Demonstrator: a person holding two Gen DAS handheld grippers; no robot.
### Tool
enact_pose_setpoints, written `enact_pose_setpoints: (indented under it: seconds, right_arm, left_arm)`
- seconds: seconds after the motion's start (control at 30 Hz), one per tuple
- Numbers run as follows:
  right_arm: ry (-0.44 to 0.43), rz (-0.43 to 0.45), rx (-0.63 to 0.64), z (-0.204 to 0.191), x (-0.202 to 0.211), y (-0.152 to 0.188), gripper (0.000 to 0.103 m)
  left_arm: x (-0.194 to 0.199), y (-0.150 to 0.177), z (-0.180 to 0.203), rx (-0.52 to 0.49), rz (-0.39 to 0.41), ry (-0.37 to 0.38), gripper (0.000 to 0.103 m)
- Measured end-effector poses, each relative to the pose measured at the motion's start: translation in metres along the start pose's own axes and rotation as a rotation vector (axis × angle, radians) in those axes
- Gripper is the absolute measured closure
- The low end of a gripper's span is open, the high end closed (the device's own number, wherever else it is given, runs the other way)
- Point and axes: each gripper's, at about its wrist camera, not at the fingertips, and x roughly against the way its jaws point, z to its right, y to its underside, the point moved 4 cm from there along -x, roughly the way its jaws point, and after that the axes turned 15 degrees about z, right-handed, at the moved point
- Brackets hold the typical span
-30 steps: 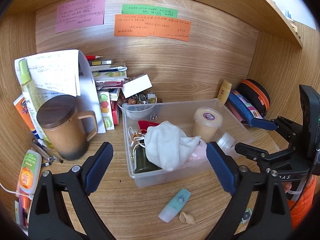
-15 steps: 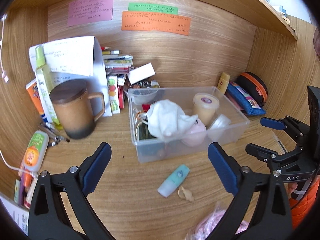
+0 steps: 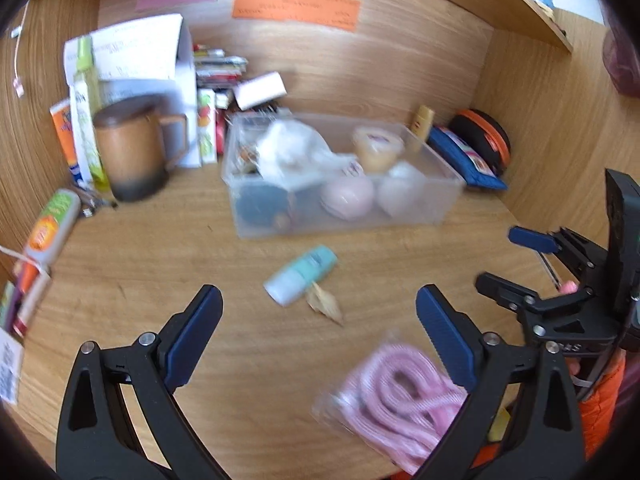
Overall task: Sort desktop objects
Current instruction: 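Withdraw both tools toward the pink rope bag and square tile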
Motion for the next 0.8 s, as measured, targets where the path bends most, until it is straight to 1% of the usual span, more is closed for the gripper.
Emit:
enact_pose_setpoints:
  seconds: [0.13,0.27,0.43,0.5,0.6,0.8]
  right_arm:
    - [0.007,-0.017,-0.004,0.002,0.004,0.012,0.017]
    - [0.007,-0.028,-0.012,0.003,0.006,0.021,0.017]
    - [-0.003,-0.039,-0.014,0.002,0.007,0.031,0.017]
    - [-0.01,-0.042,-0.013,-0.001,0.007,0.034,0.017]
    - [-0.025,-0.046,-0.013,-0.007,0.006,0.036,0.017]
    - [-0.058,-0.052,0.011,-0.022,0.004,0.04,0.017]
  left_arm:
    - [0.002,0.018,0.019,-0.035,-0.024,0.014,0.005]
    - [0.001,0.035,0.036,-0.049,-0.058,0.028,0.004]
    - [-0.002,0.054,0.053,-0.085,-0.097,0.034,0.005]
    - [-0.004,0.061,0.058,-0.103,-0.108,0.023,0.004]
    - [-0.002,0.064,0.057,-0.102,-0.085,0.011,0.003]
    - [0.002,0.068,0.051,-0.105,-0.068,0.021,0.0]
